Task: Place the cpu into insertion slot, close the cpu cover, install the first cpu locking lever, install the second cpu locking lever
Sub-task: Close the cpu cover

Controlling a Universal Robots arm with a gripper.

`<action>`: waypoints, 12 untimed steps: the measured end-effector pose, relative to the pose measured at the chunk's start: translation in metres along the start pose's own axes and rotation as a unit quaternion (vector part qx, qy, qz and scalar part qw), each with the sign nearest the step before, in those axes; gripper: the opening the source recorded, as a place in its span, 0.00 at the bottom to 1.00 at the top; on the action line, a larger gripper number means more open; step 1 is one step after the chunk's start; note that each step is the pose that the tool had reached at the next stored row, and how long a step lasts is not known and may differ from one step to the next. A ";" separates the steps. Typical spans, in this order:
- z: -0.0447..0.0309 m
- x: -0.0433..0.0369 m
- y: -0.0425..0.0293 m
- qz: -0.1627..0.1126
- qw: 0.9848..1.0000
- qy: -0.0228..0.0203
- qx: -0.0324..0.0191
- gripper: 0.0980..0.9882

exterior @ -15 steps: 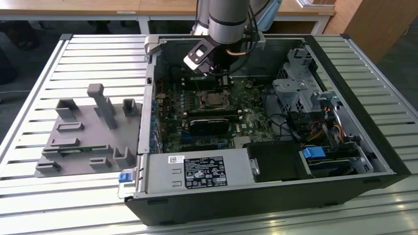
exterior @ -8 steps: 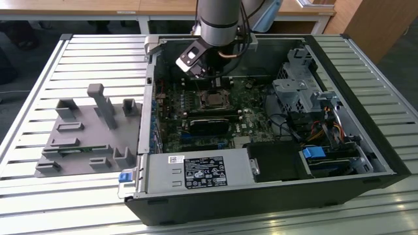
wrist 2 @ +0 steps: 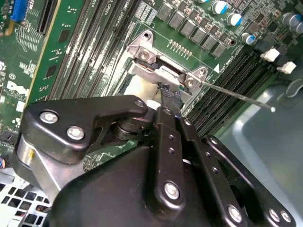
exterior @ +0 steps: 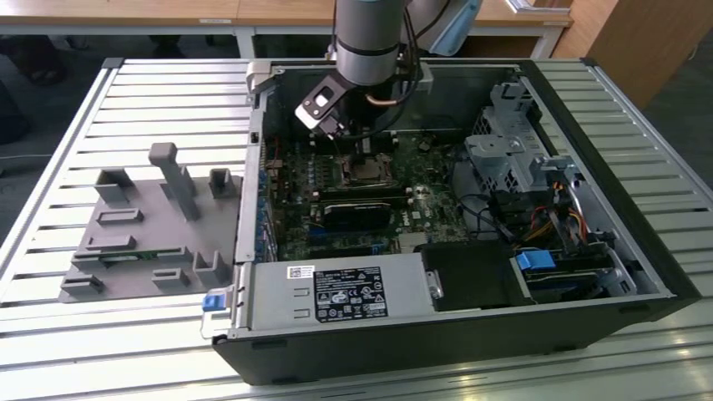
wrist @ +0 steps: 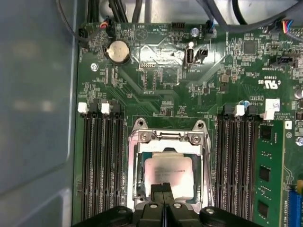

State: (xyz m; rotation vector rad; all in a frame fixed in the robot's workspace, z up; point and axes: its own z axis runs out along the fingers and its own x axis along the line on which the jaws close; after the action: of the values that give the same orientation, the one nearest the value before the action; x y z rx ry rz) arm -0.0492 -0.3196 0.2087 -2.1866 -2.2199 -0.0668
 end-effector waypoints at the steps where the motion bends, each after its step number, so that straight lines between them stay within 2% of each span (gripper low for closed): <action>1: 0.0009 0.0000 -0.0006 0.000 1.000 0.000 0.000 0.01; 12: 0.0078 -0.0004 -0.0035 0.000 1.000 0.000 0.000 0.01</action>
State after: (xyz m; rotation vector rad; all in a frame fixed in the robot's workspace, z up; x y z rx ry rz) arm -0.0526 -0.3197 0.2009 -2.1866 -2.2201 -0.0661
